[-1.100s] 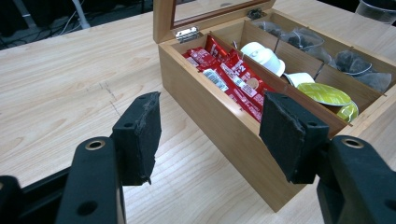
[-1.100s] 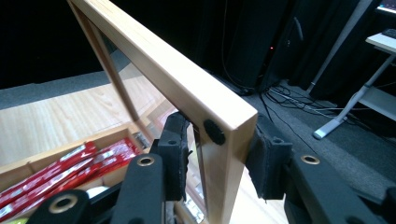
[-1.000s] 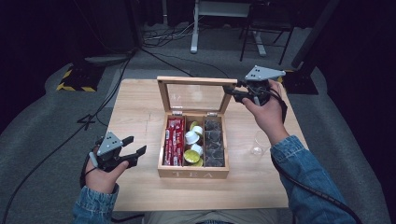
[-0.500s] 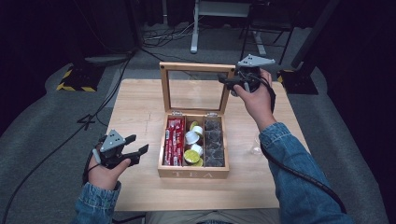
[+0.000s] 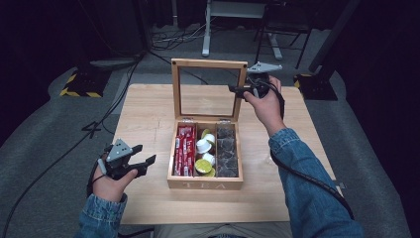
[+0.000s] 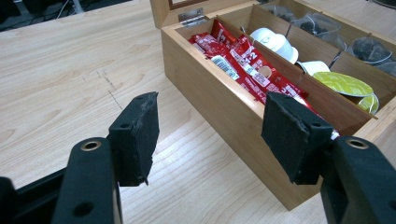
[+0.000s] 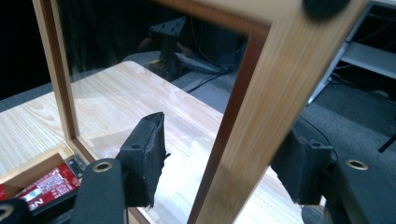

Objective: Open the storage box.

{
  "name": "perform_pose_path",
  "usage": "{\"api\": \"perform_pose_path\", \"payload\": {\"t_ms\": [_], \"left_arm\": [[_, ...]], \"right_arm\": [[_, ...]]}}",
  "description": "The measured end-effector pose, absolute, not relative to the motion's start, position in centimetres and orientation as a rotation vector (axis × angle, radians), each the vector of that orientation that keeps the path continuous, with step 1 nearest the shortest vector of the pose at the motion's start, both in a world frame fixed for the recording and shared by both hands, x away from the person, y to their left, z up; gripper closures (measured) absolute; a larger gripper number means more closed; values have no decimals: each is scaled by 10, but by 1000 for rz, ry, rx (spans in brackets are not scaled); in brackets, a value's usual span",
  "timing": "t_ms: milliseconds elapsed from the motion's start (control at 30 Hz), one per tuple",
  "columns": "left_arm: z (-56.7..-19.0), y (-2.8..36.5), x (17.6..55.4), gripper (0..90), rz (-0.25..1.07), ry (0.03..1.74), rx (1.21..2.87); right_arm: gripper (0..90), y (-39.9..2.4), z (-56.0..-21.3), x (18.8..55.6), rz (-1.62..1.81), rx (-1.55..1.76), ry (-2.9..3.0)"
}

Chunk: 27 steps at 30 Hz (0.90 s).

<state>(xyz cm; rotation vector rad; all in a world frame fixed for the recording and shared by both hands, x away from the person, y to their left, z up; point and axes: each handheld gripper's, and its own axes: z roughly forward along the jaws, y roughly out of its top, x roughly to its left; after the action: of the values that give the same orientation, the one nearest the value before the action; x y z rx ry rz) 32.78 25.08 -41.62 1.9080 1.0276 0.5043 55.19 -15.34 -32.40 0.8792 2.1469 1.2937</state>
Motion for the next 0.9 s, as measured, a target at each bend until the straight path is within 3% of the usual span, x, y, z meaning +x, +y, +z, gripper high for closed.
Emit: {"api": "perform_pose_path", "payload": {"t_ms": [900], "left_arm": [[-422,250,331,370,484,1035,1934]], "right_arm": [[363,-155,-349,563,1234,941,2179]]}}
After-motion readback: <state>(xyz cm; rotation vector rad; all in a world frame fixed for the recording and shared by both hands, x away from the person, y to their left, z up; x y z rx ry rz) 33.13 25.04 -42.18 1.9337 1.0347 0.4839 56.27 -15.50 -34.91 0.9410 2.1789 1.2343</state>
